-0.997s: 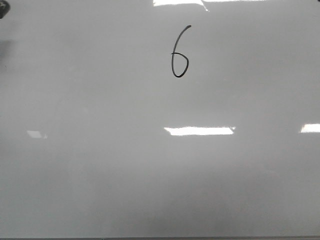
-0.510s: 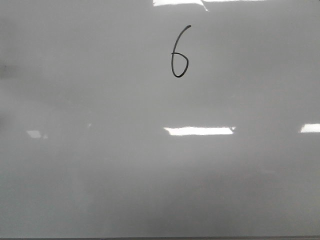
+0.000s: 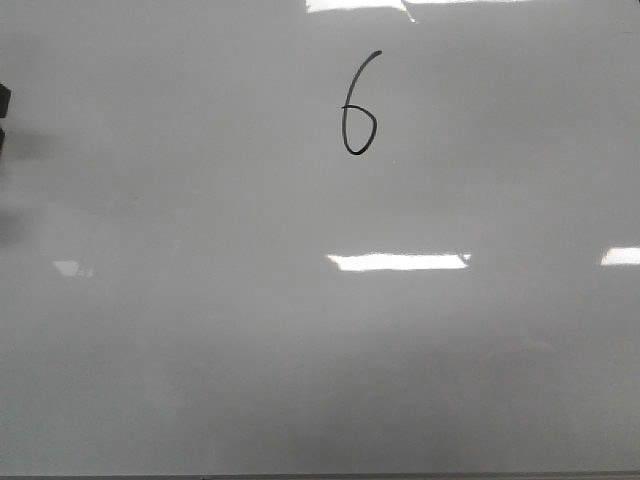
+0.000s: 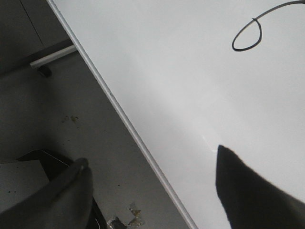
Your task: Write number 6 on whiteboard
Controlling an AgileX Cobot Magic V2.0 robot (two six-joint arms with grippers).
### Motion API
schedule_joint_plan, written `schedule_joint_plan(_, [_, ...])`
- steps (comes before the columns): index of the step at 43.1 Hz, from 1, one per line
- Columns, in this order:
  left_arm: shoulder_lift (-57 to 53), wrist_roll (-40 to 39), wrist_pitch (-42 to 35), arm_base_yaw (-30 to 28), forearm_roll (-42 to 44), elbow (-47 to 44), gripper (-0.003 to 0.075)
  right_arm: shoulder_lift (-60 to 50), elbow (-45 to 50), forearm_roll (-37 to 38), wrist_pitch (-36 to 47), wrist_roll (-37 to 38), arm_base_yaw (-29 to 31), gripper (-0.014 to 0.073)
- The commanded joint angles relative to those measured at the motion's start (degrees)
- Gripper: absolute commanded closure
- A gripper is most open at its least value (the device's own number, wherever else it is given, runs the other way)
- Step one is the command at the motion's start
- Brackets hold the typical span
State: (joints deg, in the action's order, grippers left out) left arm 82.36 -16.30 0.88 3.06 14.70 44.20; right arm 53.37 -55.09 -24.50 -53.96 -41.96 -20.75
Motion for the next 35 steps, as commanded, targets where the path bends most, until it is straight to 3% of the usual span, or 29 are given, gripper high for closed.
schedule_joint_plan(1, [-3.14, -0.47, -1.55, 0.00, 0.24, 1.59, 0.0318, -1.16, -1.31, -0.80, 3.01, 2.09, 0.41, 0.0034])
schedule_joint_plan(10, [-9.99, -0.47, 3.11, 0.00, 1.01, 1.59, 0.0318, -2.36, -1.42, 5.72, 3.01, 11.74, 0.41, 0.0034])
schedule_joint_plan(22, [-21.58, -0.23, 12.92, 0.23, 1.57, 2.23, 0.0318, -5.75, -4.09, 18.22, -1.45, 31.73, 0.41, 0.0034])
schedule_joint_plan(35, [-32.79, 4.77, 35.96, 0.23, -0.54, 8.00, 0.0318, -11.31, -4.71, 22.39, -6.13, 45.16, 0.41, 0.0034])
